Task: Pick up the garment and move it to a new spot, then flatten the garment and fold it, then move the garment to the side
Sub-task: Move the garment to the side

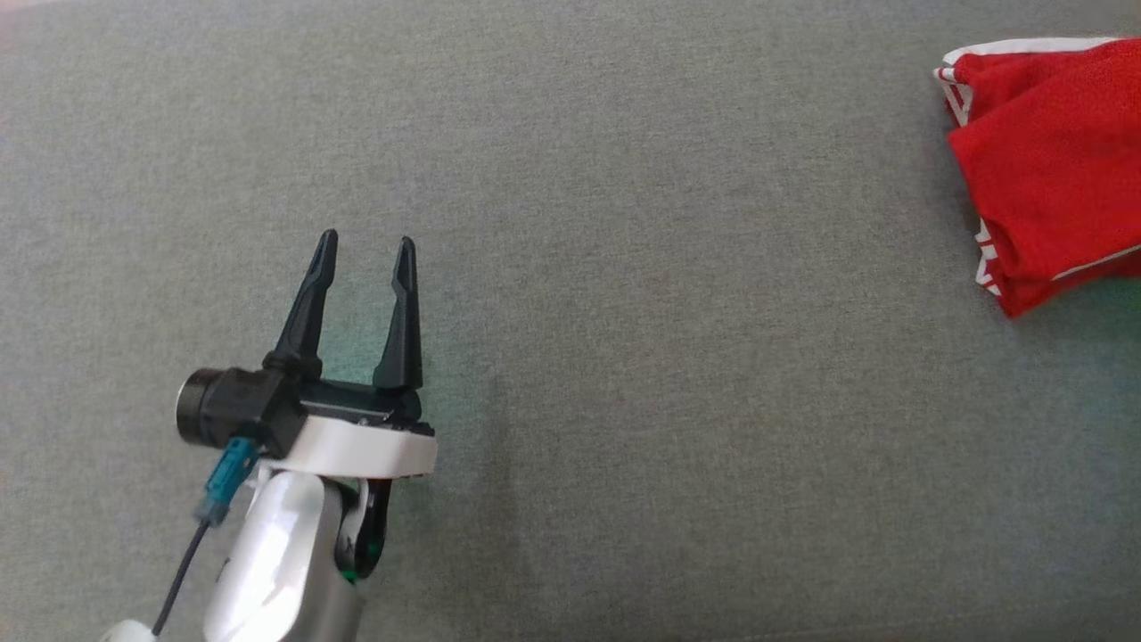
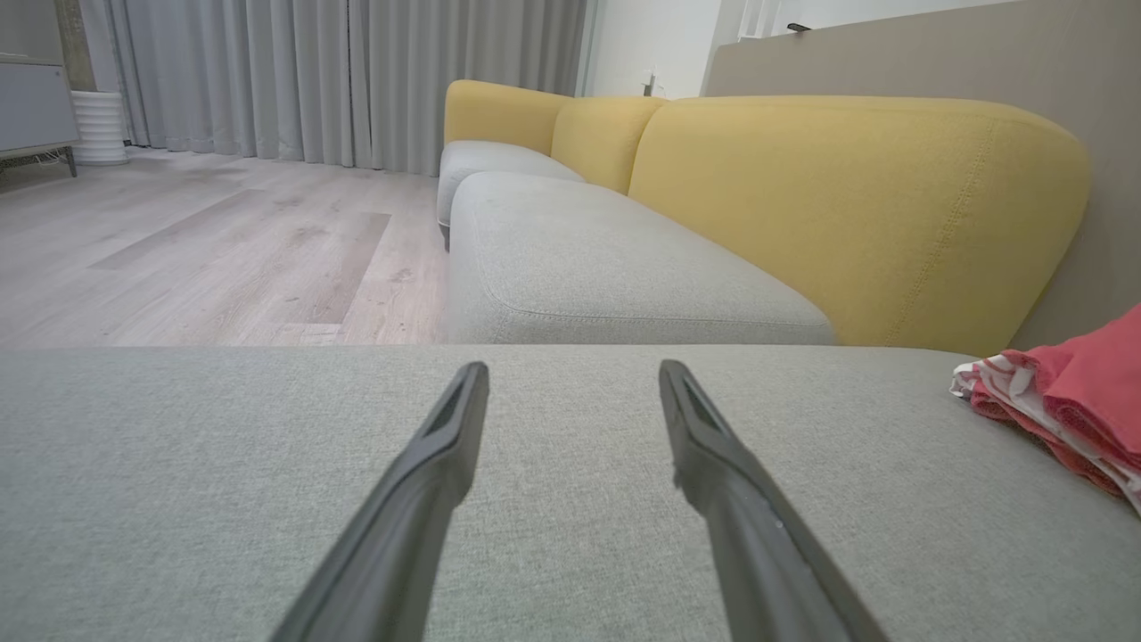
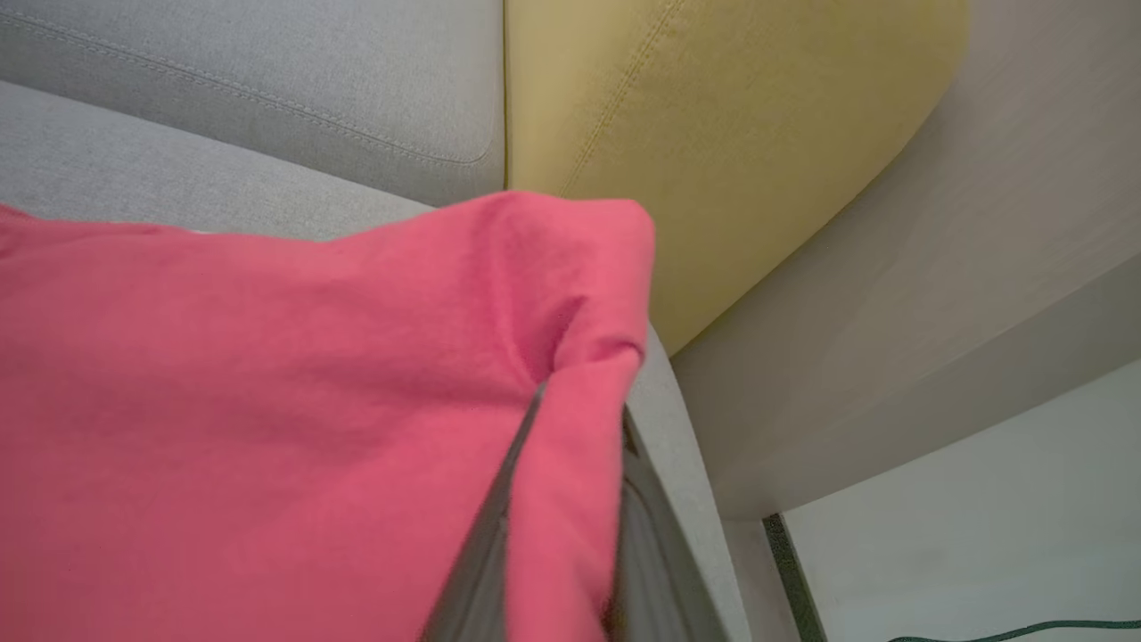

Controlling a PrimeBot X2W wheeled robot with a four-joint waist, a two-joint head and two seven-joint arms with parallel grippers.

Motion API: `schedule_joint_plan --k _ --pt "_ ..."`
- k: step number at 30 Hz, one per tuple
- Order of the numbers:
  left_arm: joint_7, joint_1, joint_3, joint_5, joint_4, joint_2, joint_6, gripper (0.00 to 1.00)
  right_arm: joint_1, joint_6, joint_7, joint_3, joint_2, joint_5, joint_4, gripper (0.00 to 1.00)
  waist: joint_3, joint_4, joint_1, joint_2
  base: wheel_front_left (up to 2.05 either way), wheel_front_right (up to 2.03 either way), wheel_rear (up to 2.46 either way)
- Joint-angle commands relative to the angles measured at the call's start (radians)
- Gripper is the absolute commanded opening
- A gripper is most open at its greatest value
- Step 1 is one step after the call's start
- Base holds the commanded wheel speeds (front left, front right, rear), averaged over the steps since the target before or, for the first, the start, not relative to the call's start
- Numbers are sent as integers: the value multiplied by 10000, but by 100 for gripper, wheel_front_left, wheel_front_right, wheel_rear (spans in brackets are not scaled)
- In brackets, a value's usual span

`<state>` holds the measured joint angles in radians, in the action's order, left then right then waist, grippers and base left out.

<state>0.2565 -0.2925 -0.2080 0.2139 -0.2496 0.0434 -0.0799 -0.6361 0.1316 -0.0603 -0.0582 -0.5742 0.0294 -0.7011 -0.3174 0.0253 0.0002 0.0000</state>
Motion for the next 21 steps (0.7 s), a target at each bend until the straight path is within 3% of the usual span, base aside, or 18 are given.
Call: schedule_joint_plan --k 1,2,3,12,17,21 --pt "53 -271 377 -117 336 72 -23 100 -151 -9 75 -62 -222 121 212 0 -16 -7 -2 0 0 0 0" --pt "53 -272 403 -130 337 72 -38 100 -156 -9 90 -125 -192 170 178 35 -24 -11 -2 0 0 0 0" --pt "53 -275 425 -142 333 72 -51 100 -154 -9 99 -197 -153 218 148 100 -27 -11 -2 0 0 0 0" --pt "53 -234 443 -40 234 70 -43 100 -51 -9 289 -562 363 463 634 100 368 80 -2 0 0 0 0" --pt "53 -132 448 59 256 69 35 100 93 -9 518 -583 956 251 1433 100 794 106 -2 0 0 0 0" --pt "53 54 437 171 293 69 162 100 498 -9 886 -579 1885 -330 2623 100 1329 77 -2 0 0 0 0"
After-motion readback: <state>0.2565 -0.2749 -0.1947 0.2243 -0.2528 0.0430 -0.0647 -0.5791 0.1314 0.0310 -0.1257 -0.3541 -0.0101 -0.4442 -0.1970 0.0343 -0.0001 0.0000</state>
